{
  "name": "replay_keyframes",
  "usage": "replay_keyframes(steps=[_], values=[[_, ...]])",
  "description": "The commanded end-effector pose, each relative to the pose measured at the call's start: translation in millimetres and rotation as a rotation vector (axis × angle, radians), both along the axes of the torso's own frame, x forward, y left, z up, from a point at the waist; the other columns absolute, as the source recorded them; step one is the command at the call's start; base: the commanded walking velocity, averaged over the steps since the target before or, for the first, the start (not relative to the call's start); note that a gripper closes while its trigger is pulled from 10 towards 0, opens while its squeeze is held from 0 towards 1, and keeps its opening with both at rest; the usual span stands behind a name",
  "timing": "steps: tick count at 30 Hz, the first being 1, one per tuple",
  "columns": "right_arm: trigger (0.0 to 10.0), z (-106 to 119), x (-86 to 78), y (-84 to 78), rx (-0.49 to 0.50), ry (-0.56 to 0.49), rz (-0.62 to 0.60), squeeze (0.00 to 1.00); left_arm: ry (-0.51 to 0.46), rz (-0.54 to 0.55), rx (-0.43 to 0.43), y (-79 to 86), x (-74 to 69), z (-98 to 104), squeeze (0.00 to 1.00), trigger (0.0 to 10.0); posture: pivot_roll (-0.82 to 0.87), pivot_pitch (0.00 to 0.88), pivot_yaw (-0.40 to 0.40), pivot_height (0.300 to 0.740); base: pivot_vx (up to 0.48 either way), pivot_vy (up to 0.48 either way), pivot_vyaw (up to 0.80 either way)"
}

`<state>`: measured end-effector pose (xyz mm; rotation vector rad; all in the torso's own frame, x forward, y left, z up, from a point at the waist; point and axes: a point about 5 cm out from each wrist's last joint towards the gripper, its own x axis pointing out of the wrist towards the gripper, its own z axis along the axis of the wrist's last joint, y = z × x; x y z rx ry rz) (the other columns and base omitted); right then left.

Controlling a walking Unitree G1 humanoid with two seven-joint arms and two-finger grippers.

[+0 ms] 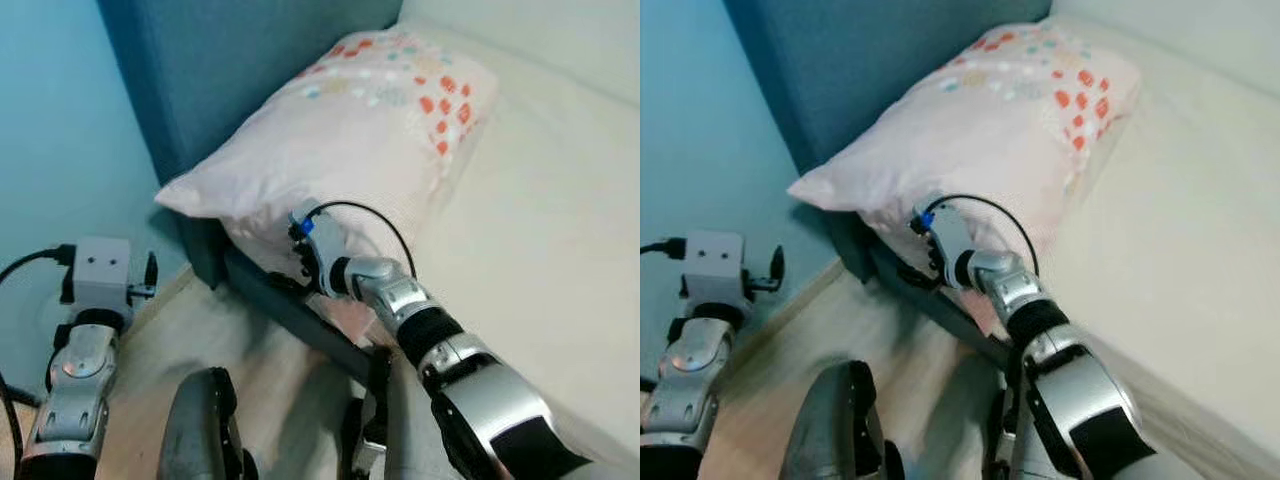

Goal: Clean up the room

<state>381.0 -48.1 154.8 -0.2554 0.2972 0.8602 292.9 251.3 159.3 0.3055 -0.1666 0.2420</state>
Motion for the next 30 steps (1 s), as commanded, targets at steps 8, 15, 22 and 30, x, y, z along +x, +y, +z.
replay_keyframes(steps=[8,15,22,30], values=[[10.0,32.8,21.8,-19.6,0.022,-0.165,-0.164,0.0,0.047,-0.045,0.024,-12.5,-21.4,7.2,0.0,10.0,0.29,0.471,-0.141,0.5,0.0,0.0,0.0],[10.0,83.5,41.2,-64.2,0.057,-0.342,-0.414,0.0,0.058,-0.075,0.029,-23.5,-32.8,12.9,0.0,10.0,0.33,0.478,-0.16,0.5,0.0,0.0,0.0],[10.0,118.9,46.6,-118.8,0.14,-0.428,-0.678,0.0,0.058,-0.076,0.032,-26.1,-36.0,18.9,0.0,10.0,0.35,0.475,-0.169,0.5,0.0,0.0,0.0],[10.0,104.4,45.7,-115.0,0.225,-0.342,-0.67,0.0,0.067,-0.092,0.015,-34.7,-31.1,15.9,0.0,10.0,0.31,0.445,-0.176,0.5,0.0,0.0,0.0]])
